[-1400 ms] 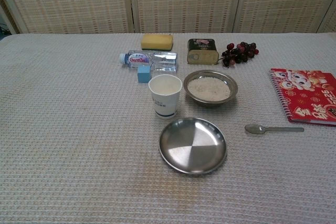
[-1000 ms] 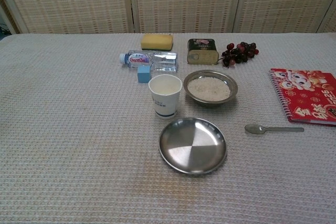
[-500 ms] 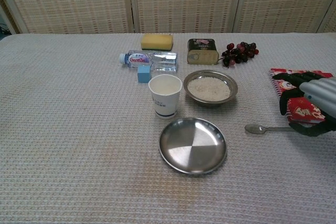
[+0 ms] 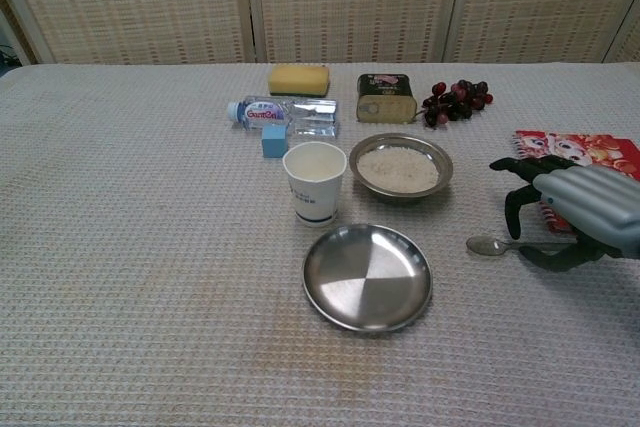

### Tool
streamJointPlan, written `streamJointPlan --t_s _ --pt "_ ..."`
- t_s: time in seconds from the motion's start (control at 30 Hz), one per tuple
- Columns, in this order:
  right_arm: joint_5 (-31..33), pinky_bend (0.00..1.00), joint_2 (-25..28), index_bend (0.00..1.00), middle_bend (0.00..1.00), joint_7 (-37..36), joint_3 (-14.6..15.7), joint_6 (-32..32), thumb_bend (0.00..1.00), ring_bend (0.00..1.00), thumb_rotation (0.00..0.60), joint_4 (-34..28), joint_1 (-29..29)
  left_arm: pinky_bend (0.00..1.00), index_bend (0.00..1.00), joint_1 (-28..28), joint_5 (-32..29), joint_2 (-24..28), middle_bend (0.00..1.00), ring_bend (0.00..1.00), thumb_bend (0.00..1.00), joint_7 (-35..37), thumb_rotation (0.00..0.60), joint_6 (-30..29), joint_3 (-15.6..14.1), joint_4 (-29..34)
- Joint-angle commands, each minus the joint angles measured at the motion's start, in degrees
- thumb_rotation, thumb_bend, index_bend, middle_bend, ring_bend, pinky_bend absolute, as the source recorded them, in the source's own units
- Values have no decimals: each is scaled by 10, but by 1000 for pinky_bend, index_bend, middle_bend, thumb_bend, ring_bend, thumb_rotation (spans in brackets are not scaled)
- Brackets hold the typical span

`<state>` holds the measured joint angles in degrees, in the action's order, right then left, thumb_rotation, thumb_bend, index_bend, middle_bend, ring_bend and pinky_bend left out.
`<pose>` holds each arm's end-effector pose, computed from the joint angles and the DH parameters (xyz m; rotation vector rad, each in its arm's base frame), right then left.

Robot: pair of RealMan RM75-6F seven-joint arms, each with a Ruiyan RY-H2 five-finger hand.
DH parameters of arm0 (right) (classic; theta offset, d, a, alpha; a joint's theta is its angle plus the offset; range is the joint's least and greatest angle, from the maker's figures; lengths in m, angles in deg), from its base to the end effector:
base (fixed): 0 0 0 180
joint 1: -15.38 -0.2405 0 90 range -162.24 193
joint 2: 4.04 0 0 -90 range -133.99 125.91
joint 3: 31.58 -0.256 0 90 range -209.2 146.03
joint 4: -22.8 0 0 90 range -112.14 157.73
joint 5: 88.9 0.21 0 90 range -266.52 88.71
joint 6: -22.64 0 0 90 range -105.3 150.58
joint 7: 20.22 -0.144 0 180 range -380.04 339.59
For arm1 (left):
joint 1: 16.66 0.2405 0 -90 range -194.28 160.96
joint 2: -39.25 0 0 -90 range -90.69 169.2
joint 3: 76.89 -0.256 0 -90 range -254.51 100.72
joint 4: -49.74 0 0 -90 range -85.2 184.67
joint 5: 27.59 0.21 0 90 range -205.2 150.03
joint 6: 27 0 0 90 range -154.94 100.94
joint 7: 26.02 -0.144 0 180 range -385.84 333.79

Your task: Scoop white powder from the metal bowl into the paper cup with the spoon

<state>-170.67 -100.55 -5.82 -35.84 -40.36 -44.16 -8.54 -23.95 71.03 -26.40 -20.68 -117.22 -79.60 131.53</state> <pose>-0.2625 -0.2750 -0.0372 1.7963 -0.8565 0.7765 -0.3110 0.1731 0.1520 -1.6281 -0.7554 -0.9901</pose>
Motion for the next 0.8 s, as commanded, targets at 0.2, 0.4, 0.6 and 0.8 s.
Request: streamJointPlan --t_s 0.2,0.4,0.6,0.8 --pt "11 0 0 522 33 1 2 9 305 0 600 -2 -2 169 0 0 0 -1 0 48 455 -3 600 2 0 0" --pt "15 0 -2 522 33 0 3 14 305 0 600 0 -4 170 0 1 -3 -2 0 48 446 -11 600 -2 2 0" --pt "20 0 -3 523 34 3 3 15 305 0 600 1 -5 170 0 1 -2 -2 0 48 441 -10 600 0 1 0" --pt "22 0 -1 516 34 2 4 10 305 0 600 -1 -4 170 0 1 -2 -2 0 48 438 -7 600 1 1 0"
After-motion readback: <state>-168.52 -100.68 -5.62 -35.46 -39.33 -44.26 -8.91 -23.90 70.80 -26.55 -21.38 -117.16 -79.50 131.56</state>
